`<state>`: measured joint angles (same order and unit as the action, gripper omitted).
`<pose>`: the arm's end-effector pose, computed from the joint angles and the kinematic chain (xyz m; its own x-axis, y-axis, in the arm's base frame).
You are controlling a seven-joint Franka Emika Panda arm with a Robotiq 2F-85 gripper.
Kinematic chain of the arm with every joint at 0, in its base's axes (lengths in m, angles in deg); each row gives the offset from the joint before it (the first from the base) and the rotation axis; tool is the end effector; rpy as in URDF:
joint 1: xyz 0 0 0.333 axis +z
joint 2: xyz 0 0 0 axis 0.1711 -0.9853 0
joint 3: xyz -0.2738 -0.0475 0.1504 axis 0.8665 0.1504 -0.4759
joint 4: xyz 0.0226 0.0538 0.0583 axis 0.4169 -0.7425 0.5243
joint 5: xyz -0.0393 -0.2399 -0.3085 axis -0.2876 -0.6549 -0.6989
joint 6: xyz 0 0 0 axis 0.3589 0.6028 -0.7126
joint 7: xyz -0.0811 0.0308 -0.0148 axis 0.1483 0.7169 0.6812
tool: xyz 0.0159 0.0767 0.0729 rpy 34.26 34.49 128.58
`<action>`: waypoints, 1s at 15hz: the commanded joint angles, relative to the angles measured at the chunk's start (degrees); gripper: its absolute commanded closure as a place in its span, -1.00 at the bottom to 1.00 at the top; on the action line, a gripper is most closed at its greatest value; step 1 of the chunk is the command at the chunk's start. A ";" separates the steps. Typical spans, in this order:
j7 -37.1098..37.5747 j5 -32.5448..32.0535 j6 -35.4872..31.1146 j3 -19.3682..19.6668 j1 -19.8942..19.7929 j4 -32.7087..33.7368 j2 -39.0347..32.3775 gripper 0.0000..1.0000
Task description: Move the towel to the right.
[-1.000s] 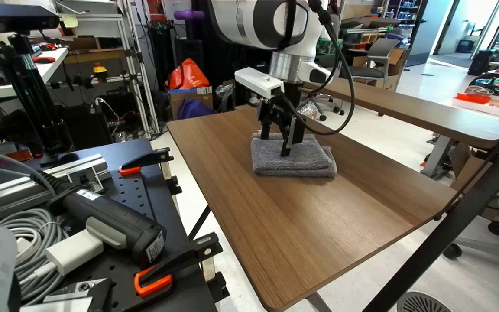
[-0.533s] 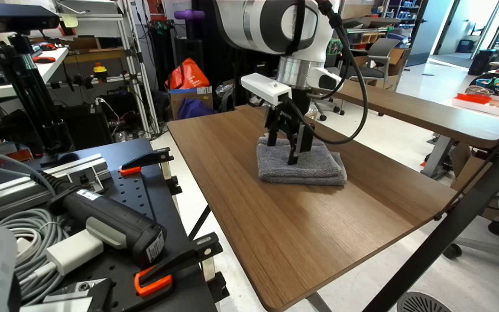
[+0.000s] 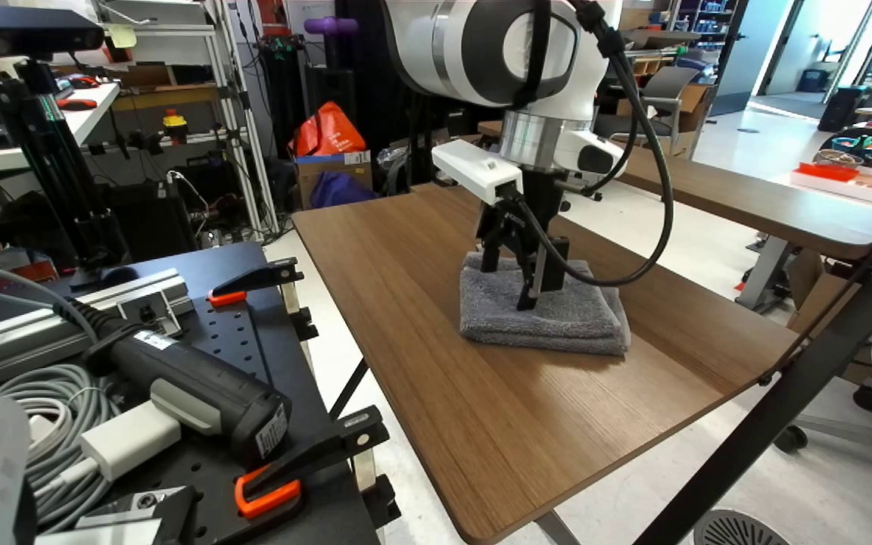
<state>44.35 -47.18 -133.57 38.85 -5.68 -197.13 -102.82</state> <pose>0.6120 0.0207 0.1121 0.9892 -0.0899 -0.1155 -0.0865 -0.9957 0.0346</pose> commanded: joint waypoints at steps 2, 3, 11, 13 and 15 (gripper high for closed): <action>0.77 0.90 -4.63 0.65 -2.44 -6.85 2.84 -1.00; 0.83 1.25 -5.26 0.76 -3.07 -8.10 3.48 -1.00; -1.11 6.94 -11.23 -0.05 -9.92 -15.93 8.09 -1.00; -1.26 7.91 -11.91 0.02 -10.65 -16.72 8.59 -1.00; -2.16 8.65 -11.59 -0.58 -11.44 -16.77 8.88 -1.00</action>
<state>44.20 -40.40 -143.81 39.62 -15.53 -211.84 -95.60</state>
